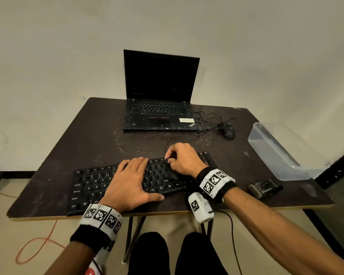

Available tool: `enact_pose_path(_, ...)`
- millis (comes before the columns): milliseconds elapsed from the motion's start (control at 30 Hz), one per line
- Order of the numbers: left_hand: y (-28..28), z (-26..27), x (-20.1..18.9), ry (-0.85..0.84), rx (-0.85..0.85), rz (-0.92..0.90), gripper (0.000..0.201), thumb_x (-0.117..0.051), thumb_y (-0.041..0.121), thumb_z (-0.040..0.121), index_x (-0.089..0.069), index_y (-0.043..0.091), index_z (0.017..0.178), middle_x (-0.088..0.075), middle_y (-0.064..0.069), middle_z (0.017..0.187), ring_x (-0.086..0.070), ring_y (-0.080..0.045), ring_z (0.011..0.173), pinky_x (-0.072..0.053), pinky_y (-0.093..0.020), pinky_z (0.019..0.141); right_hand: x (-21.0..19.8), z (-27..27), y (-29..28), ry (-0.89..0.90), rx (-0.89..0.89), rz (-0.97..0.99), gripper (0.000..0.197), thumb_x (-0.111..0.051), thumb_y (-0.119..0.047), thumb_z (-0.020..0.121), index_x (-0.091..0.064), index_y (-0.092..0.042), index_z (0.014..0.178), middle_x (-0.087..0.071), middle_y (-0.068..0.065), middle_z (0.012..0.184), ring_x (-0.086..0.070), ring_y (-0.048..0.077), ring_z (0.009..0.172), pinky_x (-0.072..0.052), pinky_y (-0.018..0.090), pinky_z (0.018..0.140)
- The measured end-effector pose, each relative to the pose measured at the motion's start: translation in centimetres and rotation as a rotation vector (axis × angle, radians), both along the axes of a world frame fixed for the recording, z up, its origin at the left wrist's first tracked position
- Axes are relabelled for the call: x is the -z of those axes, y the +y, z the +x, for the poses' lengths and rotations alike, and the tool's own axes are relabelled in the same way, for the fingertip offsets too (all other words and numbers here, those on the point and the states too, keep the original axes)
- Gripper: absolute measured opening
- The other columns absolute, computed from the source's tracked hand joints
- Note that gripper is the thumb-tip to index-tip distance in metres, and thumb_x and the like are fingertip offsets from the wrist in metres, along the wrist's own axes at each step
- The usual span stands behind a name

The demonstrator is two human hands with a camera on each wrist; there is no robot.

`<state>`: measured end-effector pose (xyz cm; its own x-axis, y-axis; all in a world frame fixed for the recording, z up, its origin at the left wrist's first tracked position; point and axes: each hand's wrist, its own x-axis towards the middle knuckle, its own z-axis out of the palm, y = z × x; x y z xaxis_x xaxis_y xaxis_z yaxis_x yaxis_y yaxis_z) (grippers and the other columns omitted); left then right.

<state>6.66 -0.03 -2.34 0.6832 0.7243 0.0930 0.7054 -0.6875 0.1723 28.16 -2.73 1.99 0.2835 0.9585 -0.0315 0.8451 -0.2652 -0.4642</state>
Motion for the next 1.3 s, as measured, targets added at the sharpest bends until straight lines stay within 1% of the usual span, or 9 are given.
enact_pose_path(167, -0.2, -0.1, -0.1, 0.017, 0.001, -0.041, 0.136, -0.042, 0.103, 0.065, -0.014, 0.017, 0.166, -0.016, 0.002, 0.173, -0.012, -0.014, 0.158, 0.003, -0.035, 0.129, -0.9, 3.5, 0.2, -0.015, 0.181, 0.03, 0.017, -0.071, -0.009, 0.092, -0.081, -0.023, 0.093, -0.08, 0.004, 0.108, -0.072, 0.027, 0.111, -0.052, 0.029, 0.097)
enact_pose_path(300, 0.0, 0.0, -0.3, -0.005, 0.001, -0.034, 0.134, -0.045, 0.101, 0.066, -0.015, 0.017, 0.166, -0.018, 0.002, 0.172, -0.014, -0.014, 0.157, 0.003, -0.034, 0.128, -0.2, 2.7, -0.2, -0.052, -0.006, 0.01, 0.014, -0.076, -0.013, 0.092, -0.078, -0.027, 0.092, -0.078, -0.001, 0.108, -0.071, 0.021, 0.11, -0.05, 0.027, 0.095)
enact_pose_path(433, -0.1, -0.1, 0.1, 0.0, 0.005, -0.035, 0.136, -0.043, 0.102, 0.064, -0.016, 0.017, 0.166, -0.019, 0.002, 0.172, -0.015, -0.015, 0.157, 0.003, -0.033, 0.128, -1.0, 5.2, -0.3, -0.022, 0.162, 0.043, 0.015, -0.074, -0.012, 0.093, -0.079, -0.026, 0.094, -0.079, 0.004, 0.106, -0.071, 0.025, 0.111, -0.051, 0.027, 0.095)
enact_pose_path(567, 0.0, -0.1, -0.1, -0.014, 0.0, -0.041, 0.135, -0.046, 0.102, 0.064, -0.017, 0.017, 0.165, -0.02, 0.001, 0.171, -0.016, -0.015, 0.157, 0.002, -0.034, 0.129, -0.1, 4.1, -1.2, -0.04, 0.021, 0.012, 0.021, -0.076, -0.014, 0.092, -0.074, -0.033, 0.085, -0.076, -0.004, 0.098, -0.071, 0.019, 0.103, -0.055, 0.029, 0.094)
enact_pose_path(700, -0.1, -0.1, 0.1, -0.004, 0.004, -0.035, 0.138, -0.036, 0.105, 0.06, -0.018, 0.017, 0.165, -0.021, 0.001, 0.171, -0.017, -0.015, 0.157, 0.0, -0.034, 0.129, -0.6, 6.1, -2.1, 0.012, 0.219, 0.068, 0.018, -0.077, -0.016, 0.091, -0.073, -0.031, 0.081, -0.078, 0.001, 0.1, -0.072, 0.022, 0.103, -0.054, 0.028, 0.09)
enact_pose_path(833, 0.0, -0.1, 0.0, -0.005, -0.001, -0.024, 0.14, -0.032, 0.106, 0.057, -0.019, 0.017, 0.165, -0.023, 0.001, 0.171, -0.018, -0.015, 0.156, -0.001, -0.034, 0.129, 0.6, 4.2, -4.1, 0.009, 0.05, 0.038, 0.015, -0.074, -0.012, 0.095, -0.076, -0.027, 0.091, -0.074, -0.004, 0.097, -0.067, 0.014, 0.094, -0.051, 0.026, 0.084)
enact_pose_path(967, -0.3, -0.1, -0.1, -0.005, 0.001, -0.03, 0.141, -0.031, 0.105, 0.056, -0.02, 0.016, 0.165, -0.024, -0.001, 0.171, -0.019, -0.016, 0.156, -0.001, -0.034, 0.128, -0.2, 5.0, -4.2, 0.032, 0.181, 0.1, 0.013, -0.077, -0.015, 0.093, -0.077, -0.028, 0.09, -0.078, -0.002, 0.1, -0.072, 0.02, 0.104, -0.057, 0.032, 0.093)
enact_pose_path(1100, -0.1, -0.1, 0.1, -0.009, -0.006, -0.019, 0.14, -0.033, 0.105, 0.056, -0.022, 0.016, 0.165, -0.026, -0.001, 0.17, -0.021, -0.016, 0.156, 0.0, -0.033, 0.128, 0.4, 1.0, -5.1, 0.008, -0.057, 0.082, 0.013, -0.074, -0.014, 0.094, -0.078, -0.027, 0.095, -0.077, -0.004, 0.105, -0.07, 0.015, 0.104, -0.054, 0.029, 0.096)
enact_pose_path(1300, -0.1, 0.0, 0.1, -0.01, -0.008, -0.021, 0.139, -0.037, 0.104, 0.057, -0.024, 0.017, 0.164, -0.027, 0.0, 0.17, -0.022, -0.015, 0.156, -0.001, -0.033, 0.128, -0.8, 1.8, -5.1, 0.022, 0.064, 0.095, 0.011, -0.073, -0.014, 0.096, -0.078, -0.023, 0.096, -0.078, 0.0, 0.104, -0.072, 0.02, 0.105, -0.057, 0.032, 0.095)
